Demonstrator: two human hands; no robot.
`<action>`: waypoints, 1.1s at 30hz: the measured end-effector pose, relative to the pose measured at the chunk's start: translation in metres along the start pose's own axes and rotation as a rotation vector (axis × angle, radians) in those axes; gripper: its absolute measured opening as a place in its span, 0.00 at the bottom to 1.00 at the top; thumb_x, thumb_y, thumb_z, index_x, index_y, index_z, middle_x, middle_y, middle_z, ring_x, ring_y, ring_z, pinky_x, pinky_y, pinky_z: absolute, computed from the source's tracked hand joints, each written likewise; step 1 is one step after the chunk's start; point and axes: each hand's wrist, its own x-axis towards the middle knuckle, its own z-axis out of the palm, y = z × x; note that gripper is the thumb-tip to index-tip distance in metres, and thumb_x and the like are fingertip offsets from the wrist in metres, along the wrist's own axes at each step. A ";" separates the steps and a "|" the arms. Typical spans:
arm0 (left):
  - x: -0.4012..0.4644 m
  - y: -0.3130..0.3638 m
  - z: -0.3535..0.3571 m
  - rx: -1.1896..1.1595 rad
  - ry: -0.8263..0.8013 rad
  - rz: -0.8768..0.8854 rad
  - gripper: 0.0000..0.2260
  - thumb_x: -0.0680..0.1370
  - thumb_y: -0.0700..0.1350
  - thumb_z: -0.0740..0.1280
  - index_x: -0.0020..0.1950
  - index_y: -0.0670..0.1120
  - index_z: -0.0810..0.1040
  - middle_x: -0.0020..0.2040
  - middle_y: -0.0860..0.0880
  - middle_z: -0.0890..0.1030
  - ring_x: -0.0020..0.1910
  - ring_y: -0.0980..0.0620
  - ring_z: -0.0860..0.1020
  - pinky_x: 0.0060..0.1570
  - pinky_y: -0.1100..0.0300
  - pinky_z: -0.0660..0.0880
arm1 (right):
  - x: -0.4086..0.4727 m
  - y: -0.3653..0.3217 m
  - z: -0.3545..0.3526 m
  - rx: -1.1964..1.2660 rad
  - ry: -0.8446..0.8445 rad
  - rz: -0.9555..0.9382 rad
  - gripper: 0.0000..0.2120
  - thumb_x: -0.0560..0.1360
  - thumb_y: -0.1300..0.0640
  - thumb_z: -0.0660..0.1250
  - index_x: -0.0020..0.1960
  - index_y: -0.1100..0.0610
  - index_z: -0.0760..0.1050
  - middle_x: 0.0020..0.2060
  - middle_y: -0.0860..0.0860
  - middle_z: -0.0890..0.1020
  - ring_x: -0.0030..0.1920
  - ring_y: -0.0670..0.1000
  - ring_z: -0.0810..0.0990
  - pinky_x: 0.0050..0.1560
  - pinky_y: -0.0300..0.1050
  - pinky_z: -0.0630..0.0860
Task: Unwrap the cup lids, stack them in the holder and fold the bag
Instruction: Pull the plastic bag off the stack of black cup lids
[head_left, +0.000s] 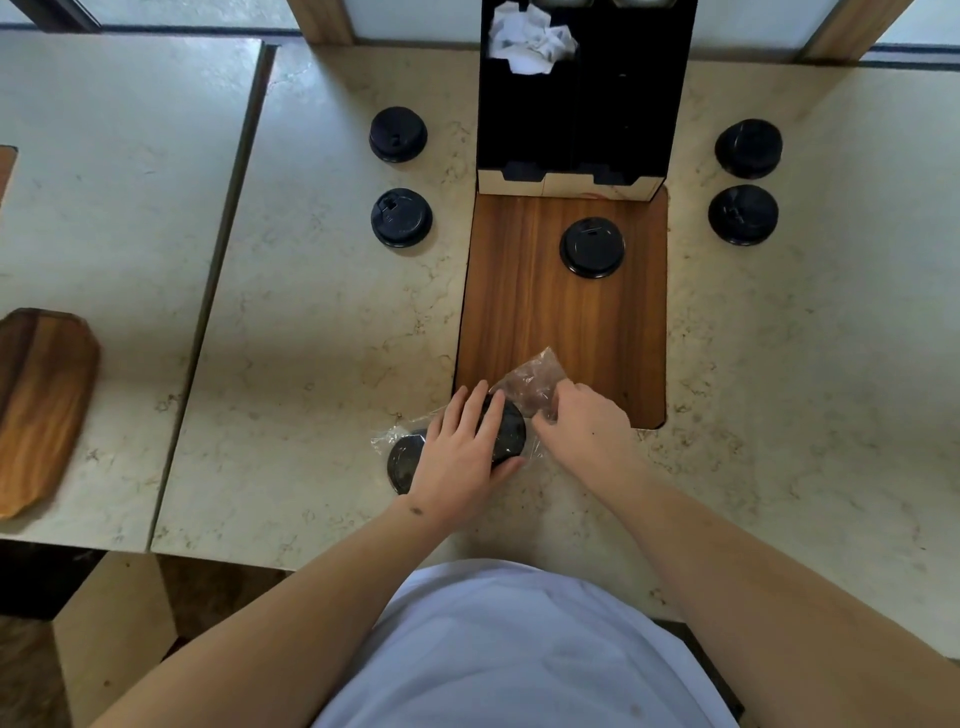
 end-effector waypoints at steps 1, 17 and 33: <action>0.000 0.000 -0.001 0.001 -0.001 0.002 0.35 0.80 0.66 0.56 0.80 0.44 0.63 0.79 0.41 0.65 0.78 0.37 0.63 0.72 0.41 0.66 | 0.002 -0.001 0.000 -0.032 0.004 -0.013 0.10 0.79 0.47 0.63 0.52 0.53 0.76 0.40 0.47 0.77 0.38 0.49 0.76 0.33 0.43 0.68; 0.009 -0.009 -0.009 -0.117 0.038 0.007 0.33 0.76 0.59 0.70 0.76 0.48 0.63 0.76 0.45 0.68 0.73 0.41 0.67 0.69 0.42 0.71 | 0.023 0.063 -0.042 0.399 0.063 0.115 0.09 0.78 0.55 0.70 0.41 0.46 0.75 0.37 0.45 0.80 0.41 0.46 0.80 0.37 0.38 0.72; -0.010 -0.047 -0.005 0.015 -0.033 -0.204 0.52 0.62 0.71 0.72 0.79 0.51 0.56 0.73 0.46 0.69 0.72 0.40 0.66 0.72 0.37 0.62 | -0.002 0.014 -0.037 0.258 -0.070 0.049 0.21 0.81 0.59 0.64 0.73 0.61 0.68 0.63 0.55 0.77 0.58 0.53 0.79 0.57 0.45 0.77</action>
